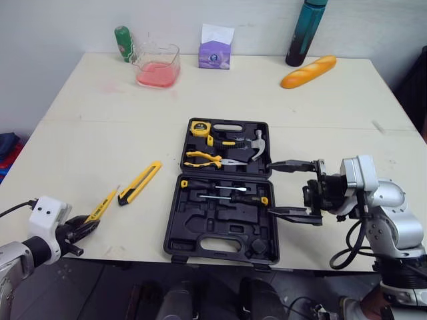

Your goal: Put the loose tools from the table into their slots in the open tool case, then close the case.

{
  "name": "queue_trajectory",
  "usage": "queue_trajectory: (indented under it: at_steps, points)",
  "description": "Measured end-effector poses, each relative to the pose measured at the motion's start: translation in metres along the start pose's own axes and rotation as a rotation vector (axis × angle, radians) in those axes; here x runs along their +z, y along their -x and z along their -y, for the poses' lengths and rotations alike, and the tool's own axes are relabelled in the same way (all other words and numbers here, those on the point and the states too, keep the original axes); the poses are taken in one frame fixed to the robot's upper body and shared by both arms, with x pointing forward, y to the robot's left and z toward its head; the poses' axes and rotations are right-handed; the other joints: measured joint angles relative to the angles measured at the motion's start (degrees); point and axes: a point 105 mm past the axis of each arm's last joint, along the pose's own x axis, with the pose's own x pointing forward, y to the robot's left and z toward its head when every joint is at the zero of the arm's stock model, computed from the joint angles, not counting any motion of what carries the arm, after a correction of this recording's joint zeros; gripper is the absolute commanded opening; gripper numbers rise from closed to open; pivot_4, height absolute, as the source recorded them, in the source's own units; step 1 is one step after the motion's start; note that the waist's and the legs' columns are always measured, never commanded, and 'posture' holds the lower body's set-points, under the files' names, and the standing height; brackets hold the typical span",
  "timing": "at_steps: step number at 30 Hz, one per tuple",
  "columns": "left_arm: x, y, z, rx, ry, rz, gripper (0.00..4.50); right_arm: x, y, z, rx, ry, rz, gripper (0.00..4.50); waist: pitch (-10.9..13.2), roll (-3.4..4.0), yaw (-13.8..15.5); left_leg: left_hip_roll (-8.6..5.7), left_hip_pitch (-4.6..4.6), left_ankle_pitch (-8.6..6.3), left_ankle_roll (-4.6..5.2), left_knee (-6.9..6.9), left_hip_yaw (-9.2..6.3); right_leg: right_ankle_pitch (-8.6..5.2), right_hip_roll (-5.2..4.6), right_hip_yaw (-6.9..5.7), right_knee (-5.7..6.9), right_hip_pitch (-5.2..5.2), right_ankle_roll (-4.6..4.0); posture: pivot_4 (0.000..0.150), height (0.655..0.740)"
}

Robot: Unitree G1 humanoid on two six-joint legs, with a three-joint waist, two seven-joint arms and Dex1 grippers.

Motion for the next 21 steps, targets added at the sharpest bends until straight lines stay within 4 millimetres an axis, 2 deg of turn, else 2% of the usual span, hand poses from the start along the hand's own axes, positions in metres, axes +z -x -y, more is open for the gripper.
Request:
queue_trajectory:
  at_steps: [6, 11, 15, 19, 21]
  points:
    - [0.000, 0.001, -0.002, 0.007, 0.005, 0.004, 0.56, -0.001, 0.003, -0.003, 0.002, 0.011, -0.002, 4.50, 0.0, 0.00, -0.2, 0.01, 0.04, 0.01, 0.00, 0.00, 0.00, 0.00, -0.01, 0.00, 0.01, 0.00, 0.00, 0.150, 0.7400]
    - [0.002, 0.006, -0.007, -0.005, 0.029, 0.078, 0.56, -0.007, 0.009, -0.004, -0.016, 0.021, -0.019, 4.50, 0.0, -0.03, -0.4, 0.04, -0.02, -0.01, -0.02, 0.00, 0.00, 0.00, 0.00, -0.06, -0.01, -0.02, 0.00, 0.150, 0.7400]
    - [0.028, 0.017, -0.003, -0.070, -0.067, 0.210, 0.56, -0.010, 0.019, -0.002, -0.054, 0.027, -0.045, 4.50, 0.0, -0.15, -0.5, 0.04, -0.05, -0.02, -0.01, 0.00, 0.00, 0.00, -0.02, -0.07, -0.09, -0.02, 0.00, 0.150, 0.7400]
    - [0.083, 0.035, 0.019, -0.211, -0.294, 0.352, 0.56, -0.007, 0.033, 0.002, -0.105, 0.051, -0.113, 4.50, 0.1, -0.29, -0.2, 0.03, -0.06, -0.01, -0.01, 0.05, -0.07, 0.01, -0.05, -0.01, -0.12, 0.03, -0.01, 0.150, 0.7400]
    - [0.096, 0.036, 0.032, -0.280, -0.365, 0.367, 0.56, -0.006, 0.036, 0.004, -0.122, 0.060, -0.130, 4.50, 0.1, -0.28, -0.4, 0.04, -0.04, -0.02, -0.02, 0.03, -0.06, 0.01, -0.01, -0.02, -0.11, 0.03, -0.01, 0.150, 0.7400]
